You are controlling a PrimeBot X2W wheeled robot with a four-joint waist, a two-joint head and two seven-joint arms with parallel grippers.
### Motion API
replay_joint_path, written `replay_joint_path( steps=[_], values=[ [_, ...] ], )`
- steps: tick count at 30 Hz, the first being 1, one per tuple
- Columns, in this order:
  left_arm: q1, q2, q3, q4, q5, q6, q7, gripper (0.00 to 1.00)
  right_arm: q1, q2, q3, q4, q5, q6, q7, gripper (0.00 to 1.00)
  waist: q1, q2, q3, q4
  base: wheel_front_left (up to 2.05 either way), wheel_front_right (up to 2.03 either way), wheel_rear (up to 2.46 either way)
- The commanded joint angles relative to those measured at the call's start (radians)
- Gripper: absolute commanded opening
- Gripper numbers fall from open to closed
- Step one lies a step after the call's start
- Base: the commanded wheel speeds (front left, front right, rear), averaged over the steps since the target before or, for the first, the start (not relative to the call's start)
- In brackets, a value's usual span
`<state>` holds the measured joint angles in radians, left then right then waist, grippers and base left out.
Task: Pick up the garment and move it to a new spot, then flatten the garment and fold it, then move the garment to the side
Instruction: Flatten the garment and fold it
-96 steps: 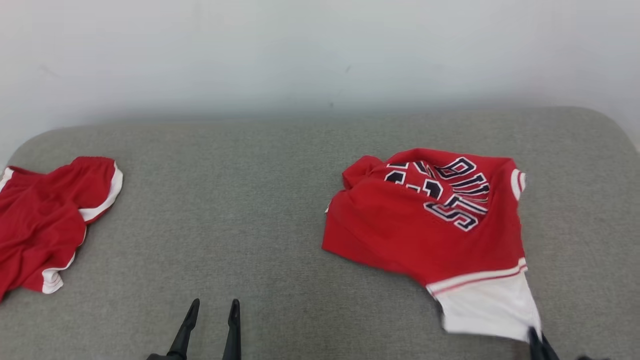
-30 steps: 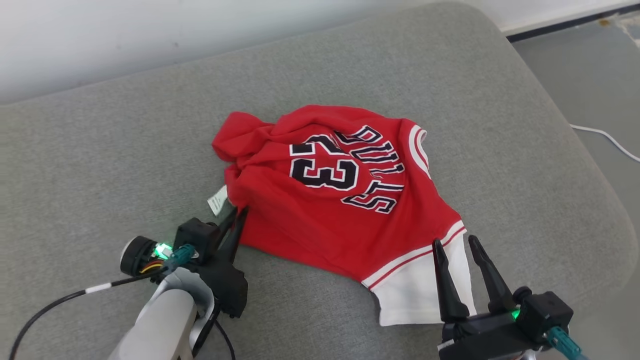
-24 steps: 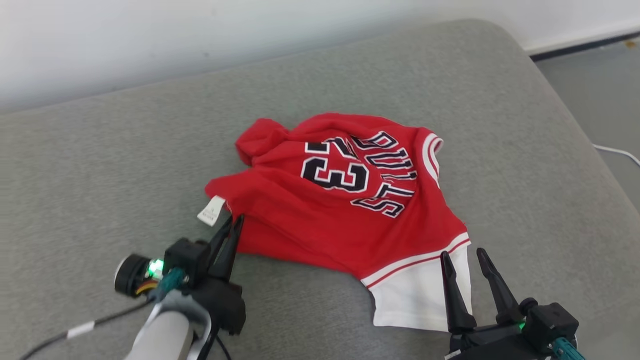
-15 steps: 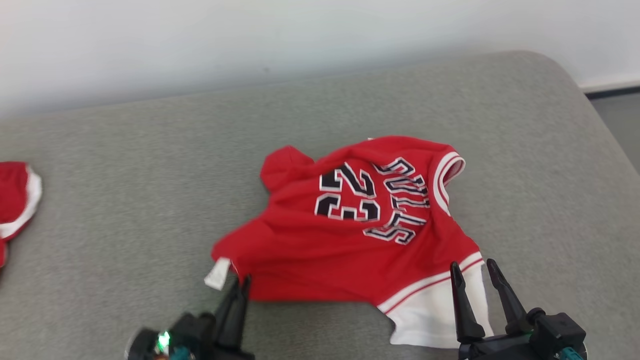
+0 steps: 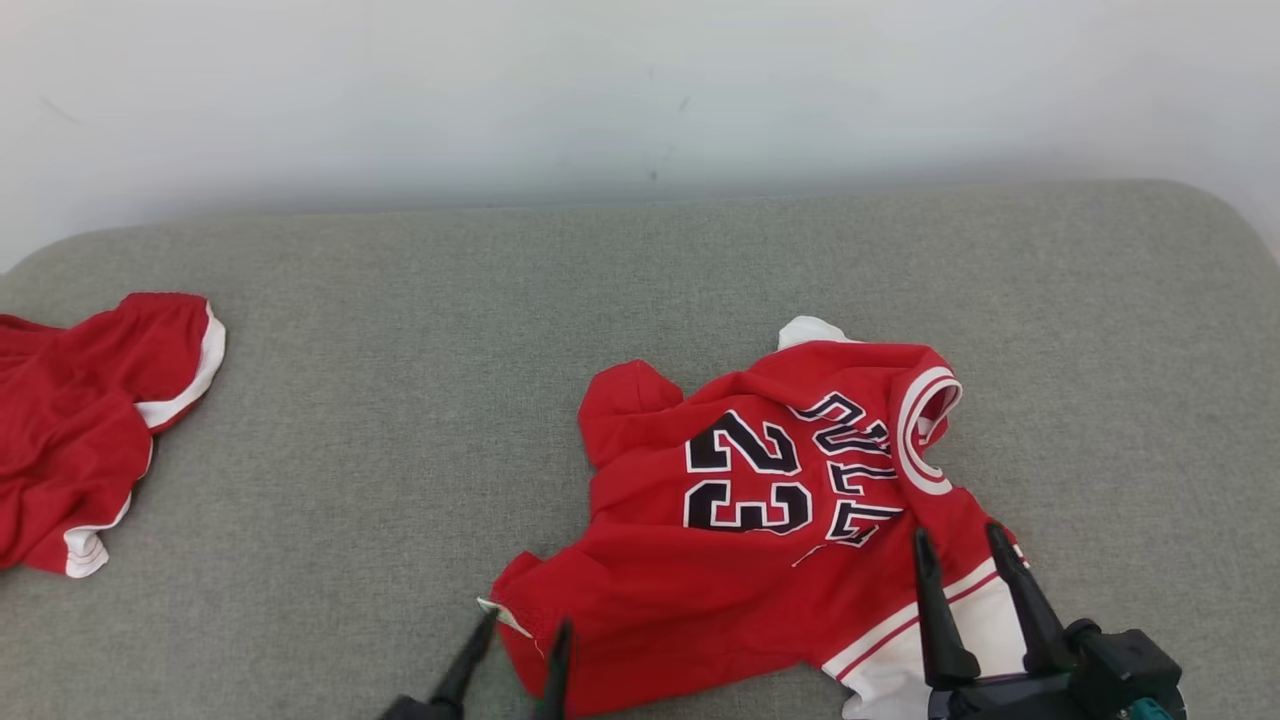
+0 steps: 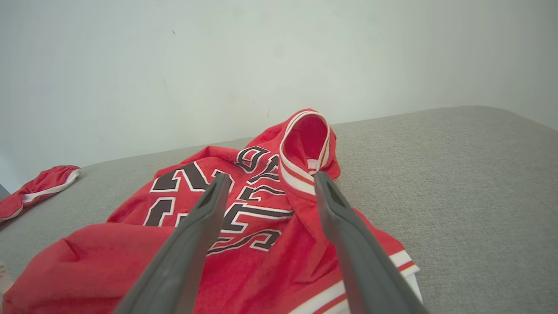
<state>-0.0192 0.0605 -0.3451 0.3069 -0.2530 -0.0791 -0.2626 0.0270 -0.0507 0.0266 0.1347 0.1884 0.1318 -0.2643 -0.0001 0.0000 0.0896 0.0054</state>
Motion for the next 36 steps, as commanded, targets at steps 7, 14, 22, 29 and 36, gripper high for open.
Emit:
replay_joint_path(
  steps=[7,14,22,29,36],
  values=[
    [0.041,-0.009,0.141,-0.192,0.068,0.031,-0.003,1.00,-0.038,-0.029,-0.037,0.002,-0.022,-0.002,0.000,1.00,0.0001,0.0000,-0.018,0.004,0.00,0.00,0.00],
    [0.061,-0.011,0.232,-0.205,0.077,0.042,-0.003,1.00,-0.157,-0.098,-0.038,0.068,0.002,-0.002,0.000,1.00,0.0001,0.0000,-0.022,0.003,0.00,0.00,0.00],
    [0.045,-0.011,0.239,-0.175,0.069,0.039,-0.003,1.00,-0.356,-0.179,-0.003,0.268,0.040,-0.002,0.000,1.00,0.0001,0.0000,-0.001,0.034,0.00,0.00,0.00],
    [0.030,-0.011,0.219,-0.154,0.055,0.042,-0.003,1.00,-0.580,-0.236,0.039,0.531,0.133,-0.002,0.048,1.00,0.0001,0.0000,0.025,0.081,0.00,0.00,0.00],
    [0.010,-0.011,0.203,-0.144,0.054,0.040,-0.003,1.00,-0.749,-0.277,0.120,0.752,0.201,-0.002,0.195,1.00,0.0001,0.0000,0.053,0.119,0.00,0.00,0.00]
  ],
)
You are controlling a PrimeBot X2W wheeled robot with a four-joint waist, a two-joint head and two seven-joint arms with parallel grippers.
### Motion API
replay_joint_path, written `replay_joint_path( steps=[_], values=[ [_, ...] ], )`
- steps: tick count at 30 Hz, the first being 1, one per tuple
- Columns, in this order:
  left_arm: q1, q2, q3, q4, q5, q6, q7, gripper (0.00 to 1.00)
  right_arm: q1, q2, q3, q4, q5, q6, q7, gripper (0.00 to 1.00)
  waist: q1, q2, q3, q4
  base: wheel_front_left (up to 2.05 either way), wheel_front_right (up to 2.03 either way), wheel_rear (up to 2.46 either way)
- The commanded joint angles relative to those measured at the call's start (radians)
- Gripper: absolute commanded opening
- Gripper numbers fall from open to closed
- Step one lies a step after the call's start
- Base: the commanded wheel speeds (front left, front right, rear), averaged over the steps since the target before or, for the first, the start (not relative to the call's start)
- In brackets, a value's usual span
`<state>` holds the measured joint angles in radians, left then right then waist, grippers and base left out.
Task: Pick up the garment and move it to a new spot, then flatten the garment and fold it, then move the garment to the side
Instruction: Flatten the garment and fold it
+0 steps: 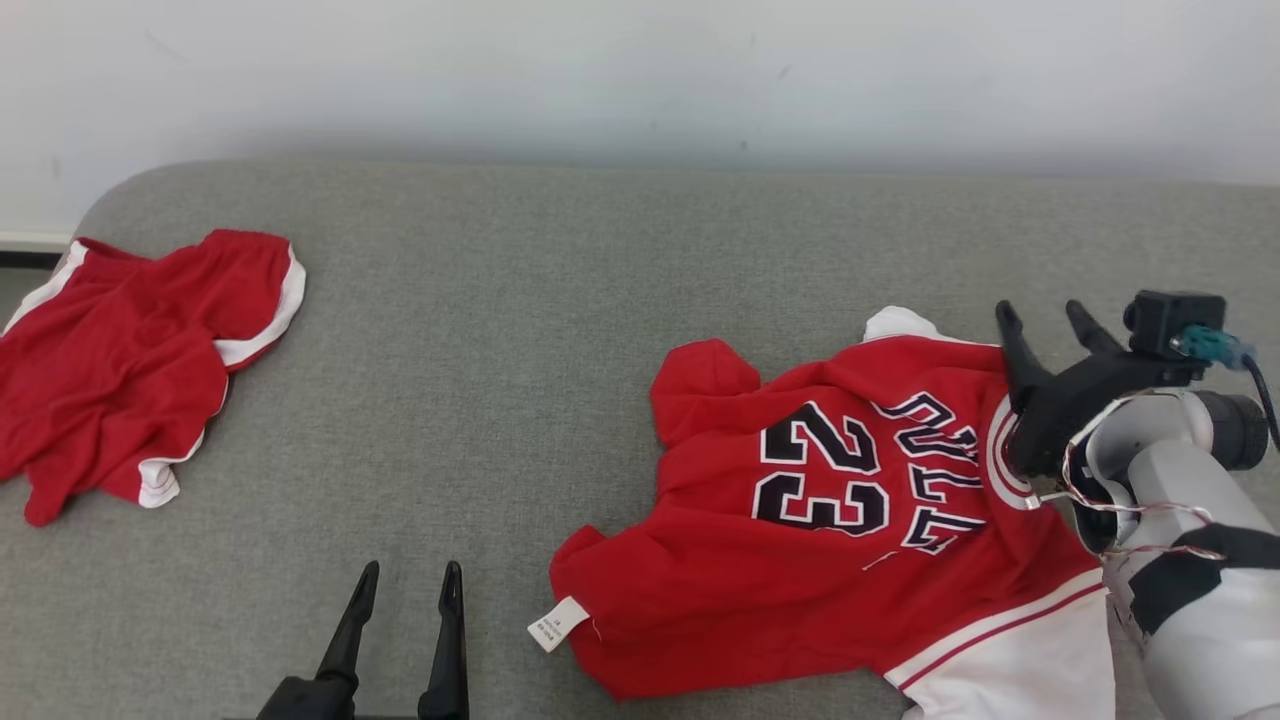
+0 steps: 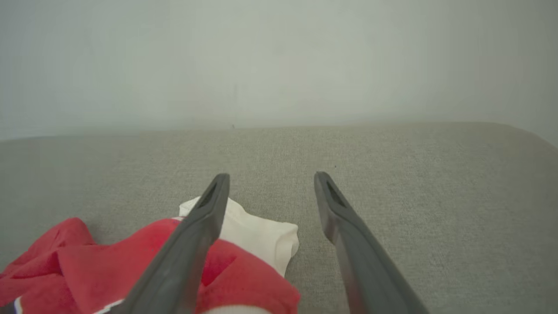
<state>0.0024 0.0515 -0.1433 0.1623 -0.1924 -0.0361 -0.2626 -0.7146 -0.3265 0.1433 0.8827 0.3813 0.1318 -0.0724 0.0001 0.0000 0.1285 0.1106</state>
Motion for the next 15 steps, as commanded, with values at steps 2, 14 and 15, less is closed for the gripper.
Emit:
replay_joint_path(
  steps=[2,14,15],
  values=[
    [-0.018,-0.002,-0.004,0.004,-0.008,-0.005,-0.003,1.00,-0.044,-0.020,0.036,0.054,0.018,-0.002,0.047,1.00,-0.0001,0.0000,0.023,0.025,0.00,0.00,0.00],
    [-0.047,-0.002,-0.036,0.017,-0.020,-0.002,-0.003,1.00,-0.092,-0.031,0.162,0.265,0.085,-0.002,0.245,1.00,-0.0001,0.0000,0.057,0.060,0.00,0.00,0.00],
    [-0.052,-0.002,-0.038,0.018,-0.022,-0.002,-0.003,1.00,-0.092,-0.028,0.167,0.277,0.090,-0.002,0.261,1.00,-0.0001,0.0000,0.062,0.063,0.00,0.00,0.00]
  ],
)
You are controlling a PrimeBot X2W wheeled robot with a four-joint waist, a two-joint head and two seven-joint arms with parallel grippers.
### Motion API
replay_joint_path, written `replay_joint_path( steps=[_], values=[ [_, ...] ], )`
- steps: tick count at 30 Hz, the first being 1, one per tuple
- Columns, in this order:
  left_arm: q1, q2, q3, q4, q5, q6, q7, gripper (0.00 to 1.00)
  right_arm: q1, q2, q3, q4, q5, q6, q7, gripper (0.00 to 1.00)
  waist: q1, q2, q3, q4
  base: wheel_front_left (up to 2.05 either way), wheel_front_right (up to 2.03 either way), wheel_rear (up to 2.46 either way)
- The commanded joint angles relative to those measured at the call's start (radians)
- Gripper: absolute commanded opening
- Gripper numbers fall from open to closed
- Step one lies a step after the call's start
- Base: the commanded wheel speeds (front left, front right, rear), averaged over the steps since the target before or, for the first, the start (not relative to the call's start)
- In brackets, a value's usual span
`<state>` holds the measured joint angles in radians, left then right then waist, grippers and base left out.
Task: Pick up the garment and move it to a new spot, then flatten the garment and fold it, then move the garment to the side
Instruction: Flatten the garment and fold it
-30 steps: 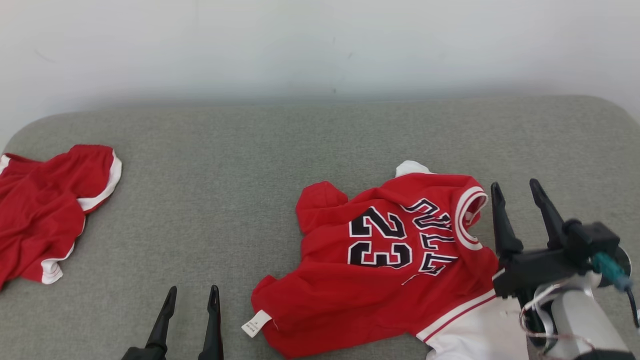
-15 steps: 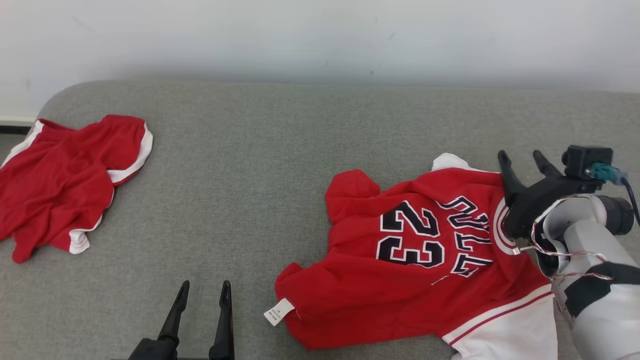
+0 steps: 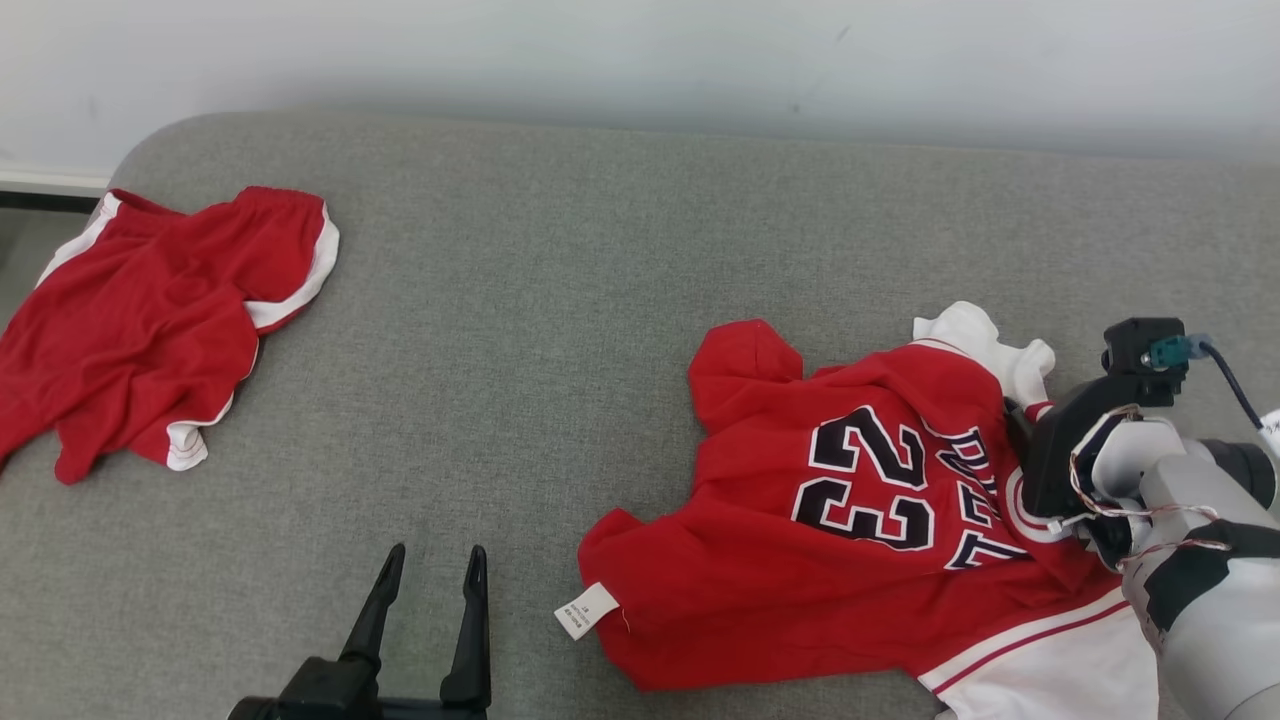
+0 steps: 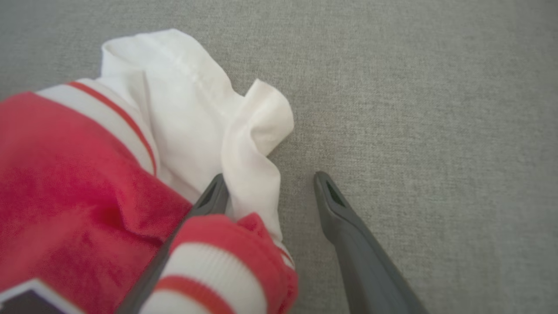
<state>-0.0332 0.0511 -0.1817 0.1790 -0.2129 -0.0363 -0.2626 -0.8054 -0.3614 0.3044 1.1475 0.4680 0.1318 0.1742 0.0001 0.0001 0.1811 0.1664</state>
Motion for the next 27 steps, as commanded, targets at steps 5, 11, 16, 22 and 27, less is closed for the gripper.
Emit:
replay_joint_path(
  steps=[5,11,16,22,27],
  values=[
    [-0.037,-0.001,-0.013,0.002,-0.011,0.003,-0.003,1.00,-0.016,0.010,0.055,-0.009,0.029,-0.002,-0.003,0.00,-0.0001,-0.0001,0.036,0.019,0.00,0.00,0.00],
    [-0.036,-0.001,-0.022,0.005,-0.025,0.012,-0.003,1.00,-0.103,-0.070,0.066,-0.048,0.057,-0.002,-0.118,0.00,-0.0001,-0.0001,0.052,0.026,0.00,0.00,0.00],
    [-0.040,-0.001,-0.030,0.004,-0.034,0.016,-0.003,1.00,-0.206,-0.121,0.061,-0.040,0.038,-0.002,-0.228,0.00,-0.0001,-0.0001,0.060,0.032,0.00,0.00,0.00],
    [-0.056,-0.001,-0.046,0.002,-0.045,0.018,-0.003,1.00,-0.312,-0.162,0.036,0.003,0.008,-0.002,-0.312,0.00,-0.0001,-0.0001,0.072,0.047,0.00,0.00,0.00],
    [-0.060,-0.001,-0.057,-0.001,-0.058,0.025,-0.003,1.00,-0.376,-0.171,0.012,0.081,-0.036,-0.002,-0.365,0.00,-0.0001,-0.0001,0.082,0.063,0.00,0.00,0.00]
  ],
)
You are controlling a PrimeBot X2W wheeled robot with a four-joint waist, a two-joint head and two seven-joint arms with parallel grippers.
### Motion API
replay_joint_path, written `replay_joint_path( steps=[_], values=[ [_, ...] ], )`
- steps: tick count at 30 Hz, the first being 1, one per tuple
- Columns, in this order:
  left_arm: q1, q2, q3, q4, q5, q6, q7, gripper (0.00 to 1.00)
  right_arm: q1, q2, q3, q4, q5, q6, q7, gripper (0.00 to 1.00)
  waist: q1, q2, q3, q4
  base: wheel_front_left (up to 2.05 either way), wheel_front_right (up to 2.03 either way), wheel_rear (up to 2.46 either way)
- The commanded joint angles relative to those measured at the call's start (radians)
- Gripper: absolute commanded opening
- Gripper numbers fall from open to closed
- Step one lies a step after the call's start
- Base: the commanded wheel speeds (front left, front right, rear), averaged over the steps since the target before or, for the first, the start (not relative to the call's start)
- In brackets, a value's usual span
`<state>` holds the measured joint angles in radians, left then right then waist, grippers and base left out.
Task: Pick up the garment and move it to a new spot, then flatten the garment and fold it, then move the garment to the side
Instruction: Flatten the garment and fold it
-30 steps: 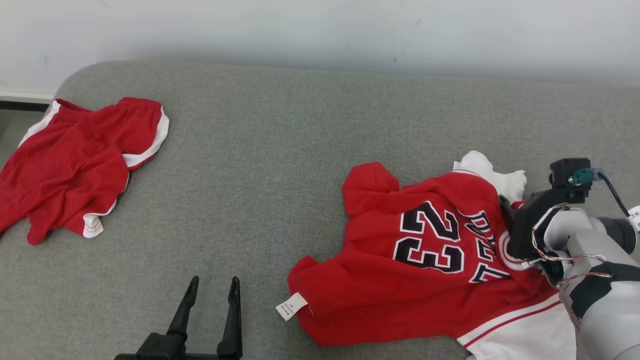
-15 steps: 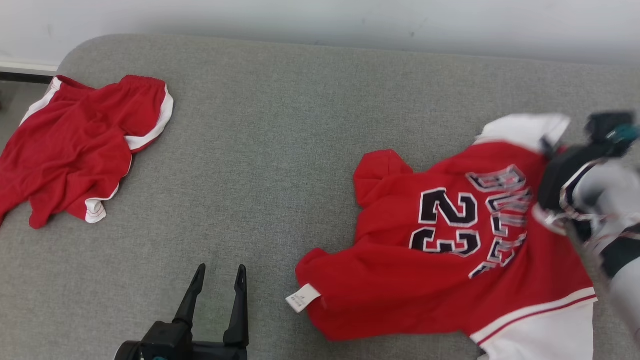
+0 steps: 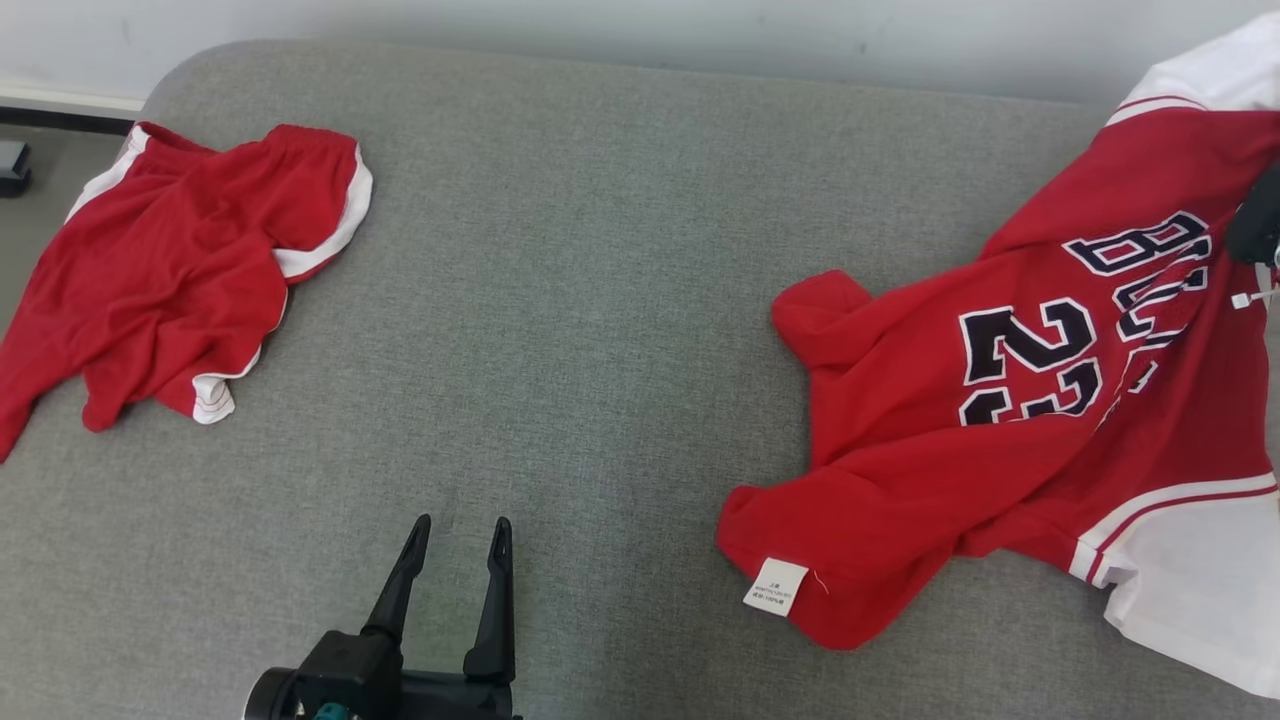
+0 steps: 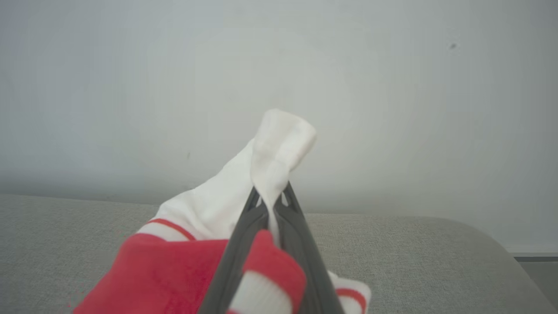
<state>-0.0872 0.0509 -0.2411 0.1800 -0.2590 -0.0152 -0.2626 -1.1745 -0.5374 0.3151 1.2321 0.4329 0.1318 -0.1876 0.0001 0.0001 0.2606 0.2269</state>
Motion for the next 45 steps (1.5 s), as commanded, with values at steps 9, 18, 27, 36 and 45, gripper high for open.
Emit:
replay_joint_path(
  steps=[9,18,27,36,45],
  values=[
    [0.017,-0.001,0.005,0.006,-0.013,0.012,-0.003,1.00,0.010,0.020,-0.022,0.032,-0.064,-0.002,-0.068,1.00,-0.0001,-0.0001,-0.026,-0.014,0.00,0.00,0.00],
    [0.055,-0.001,0.045,0.005,0.007,0.003,-0.003,1.00,0.182,0.033,-0.135,-0.229,-0.082,-0.002,-0.076,1.00,-0.0001,-0.0001,-0.103,-0.079,0.00,0.00,0.00],
    [0.088,-0.001,0.075,-0.002,0.024,-0.005,-0.003,1.00,0.596,0.106,-0.290,-0.497,-0.093,-0.002,-0.077,1.00,-0.0001,-0.0001,-0.141,-0.144,0.00,0.00,0.00],
    [0.093,-0.001,0.073,0.000,0.026,-0.009,-0.003,1.00,0.920,0.198,-0.365,-0.576,-0.090,-0.002,-0.077,1.00,-0.0001,-0.0001,-0.146,-0.156,0.00,0.00,0.00],
    [0.087,-0.001,0.068,0.008,0.033,-0.017,-0.003,1.00,1.039,0.261,-0.372,-0.556,-0.085,-0.002,-0.074,1.00,-0.0001,-0.0001,-0.151,-0.162,0.00,0.00,0.00]
  ],
)
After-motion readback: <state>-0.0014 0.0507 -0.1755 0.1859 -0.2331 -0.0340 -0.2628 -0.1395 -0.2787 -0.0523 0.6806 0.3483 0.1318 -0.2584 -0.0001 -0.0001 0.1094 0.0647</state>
